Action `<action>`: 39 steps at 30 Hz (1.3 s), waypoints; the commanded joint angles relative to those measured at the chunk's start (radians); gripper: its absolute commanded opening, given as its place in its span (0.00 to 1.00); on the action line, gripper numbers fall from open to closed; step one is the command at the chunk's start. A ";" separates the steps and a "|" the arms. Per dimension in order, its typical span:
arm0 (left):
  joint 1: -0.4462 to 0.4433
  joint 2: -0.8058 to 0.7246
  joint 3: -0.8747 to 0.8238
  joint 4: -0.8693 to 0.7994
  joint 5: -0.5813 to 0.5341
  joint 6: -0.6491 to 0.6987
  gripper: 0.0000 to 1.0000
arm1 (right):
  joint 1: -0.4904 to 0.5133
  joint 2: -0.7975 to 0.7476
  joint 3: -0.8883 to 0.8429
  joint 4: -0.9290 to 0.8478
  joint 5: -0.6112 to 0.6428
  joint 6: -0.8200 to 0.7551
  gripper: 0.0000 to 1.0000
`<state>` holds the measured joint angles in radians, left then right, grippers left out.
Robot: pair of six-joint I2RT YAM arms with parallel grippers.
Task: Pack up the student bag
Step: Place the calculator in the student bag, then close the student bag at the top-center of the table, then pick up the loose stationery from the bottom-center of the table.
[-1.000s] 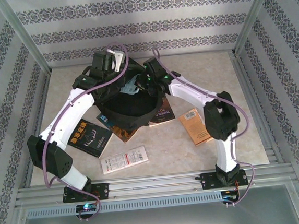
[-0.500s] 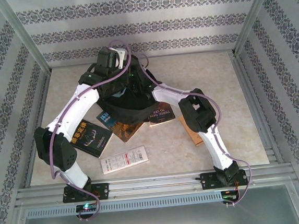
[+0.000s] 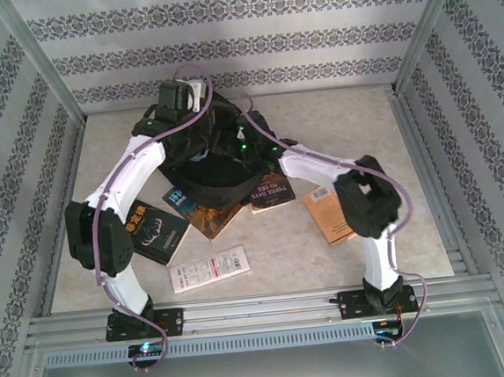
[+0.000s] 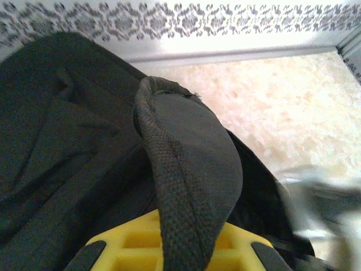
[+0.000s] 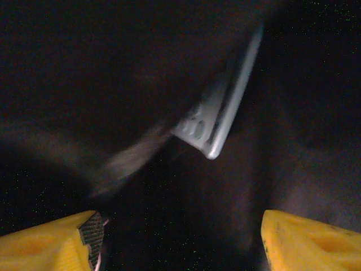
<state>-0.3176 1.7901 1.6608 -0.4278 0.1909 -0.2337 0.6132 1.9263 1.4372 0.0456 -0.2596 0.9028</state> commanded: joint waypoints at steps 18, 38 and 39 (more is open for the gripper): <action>-0.003 -0.237 -0.225 0.113 0.253 -0.178 0.66 | 0.018 -0.606 -0.483 -0.302 0.096 -0.341 0.72; -0.033 -0.783 -0.837 -0.348 0.084 -0.622 0.72 | 0.208 -0.431 -0.526 -0.439 -0.172 -0.423 0.72; -0.034 -0.808 -0.877 -0.355 0.091 -0.628 0.72 | 0.215 -0.401 -0.518 -0.443 -0.176 -0.419 0.72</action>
<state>-0.3405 1.0458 0.8661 -0.6262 0.3275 -0.7704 0.8047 1.4563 0.8852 -0.3439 -0.3603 0.4976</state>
